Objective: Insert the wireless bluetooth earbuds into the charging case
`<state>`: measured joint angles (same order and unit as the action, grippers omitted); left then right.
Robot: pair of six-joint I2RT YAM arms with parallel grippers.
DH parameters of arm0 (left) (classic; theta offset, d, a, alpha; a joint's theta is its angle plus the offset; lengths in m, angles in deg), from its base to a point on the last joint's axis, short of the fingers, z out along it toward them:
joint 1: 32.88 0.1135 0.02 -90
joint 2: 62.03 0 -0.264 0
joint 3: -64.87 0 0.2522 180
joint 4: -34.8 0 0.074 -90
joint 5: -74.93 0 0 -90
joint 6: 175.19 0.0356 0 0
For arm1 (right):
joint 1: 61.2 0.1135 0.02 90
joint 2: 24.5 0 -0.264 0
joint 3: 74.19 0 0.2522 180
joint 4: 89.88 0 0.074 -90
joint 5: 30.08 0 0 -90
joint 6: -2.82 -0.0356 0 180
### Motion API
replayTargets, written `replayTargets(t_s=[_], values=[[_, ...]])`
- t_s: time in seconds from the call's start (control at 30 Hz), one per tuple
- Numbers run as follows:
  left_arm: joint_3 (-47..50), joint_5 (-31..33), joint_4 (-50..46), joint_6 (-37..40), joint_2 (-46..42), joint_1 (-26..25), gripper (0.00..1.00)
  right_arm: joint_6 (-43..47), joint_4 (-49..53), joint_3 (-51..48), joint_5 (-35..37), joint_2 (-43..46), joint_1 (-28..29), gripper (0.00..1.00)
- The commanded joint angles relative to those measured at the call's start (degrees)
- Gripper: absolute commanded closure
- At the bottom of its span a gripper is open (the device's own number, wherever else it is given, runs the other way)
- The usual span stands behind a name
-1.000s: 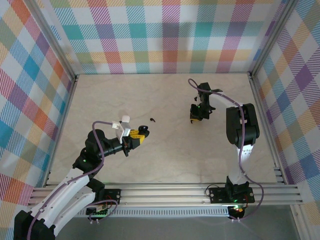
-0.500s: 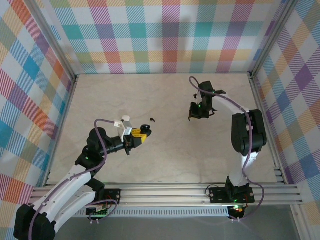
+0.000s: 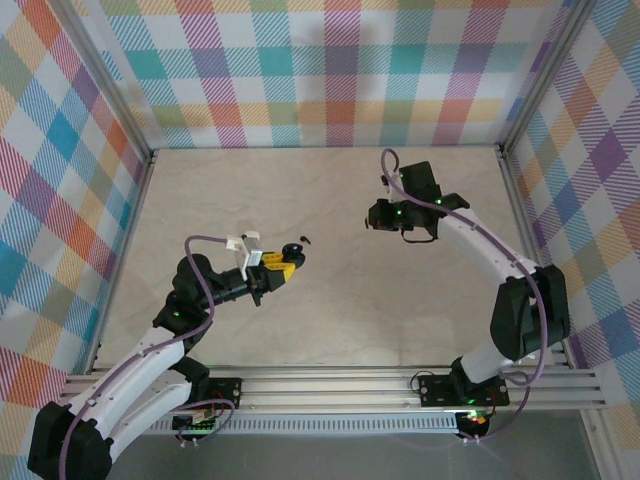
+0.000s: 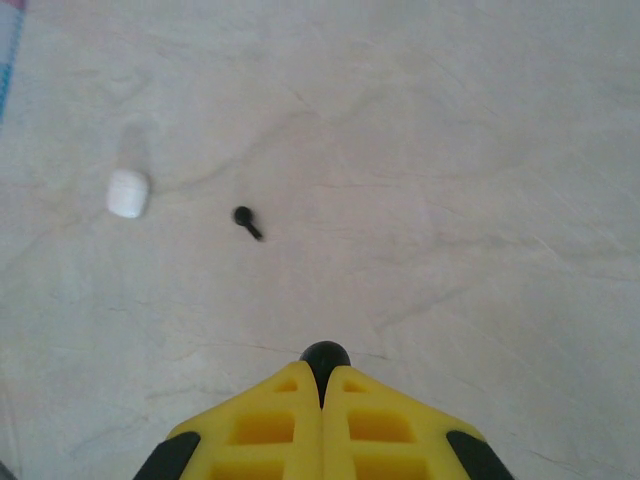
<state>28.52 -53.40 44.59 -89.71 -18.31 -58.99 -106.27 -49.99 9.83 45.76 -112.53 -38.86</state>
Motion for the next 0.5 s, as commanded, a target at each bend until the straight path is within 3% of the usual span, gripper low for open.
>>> replayTargets(t_s=[0.0, 0.13, 0.47], values=[[1.76, 1.15, 8.45, -5.60, 0.65, -0.26, 1.00, 1.78, -3.36, -0.71, -1.49, 3.49, 2.79, 0.96], [2.56, 1.39, 13.27, -9.18, 1.59, -0.43, 1.00, 3.05, -7.02, -2.40, -1.18, 8.61, 6.62, 0.97], [2.87, 4.21, 12.40, -10.24, -2.95, -1.31, 1.00, 2.68, -15.23, -5.61, -2.52, 17.72, 12.28, 0.96]])
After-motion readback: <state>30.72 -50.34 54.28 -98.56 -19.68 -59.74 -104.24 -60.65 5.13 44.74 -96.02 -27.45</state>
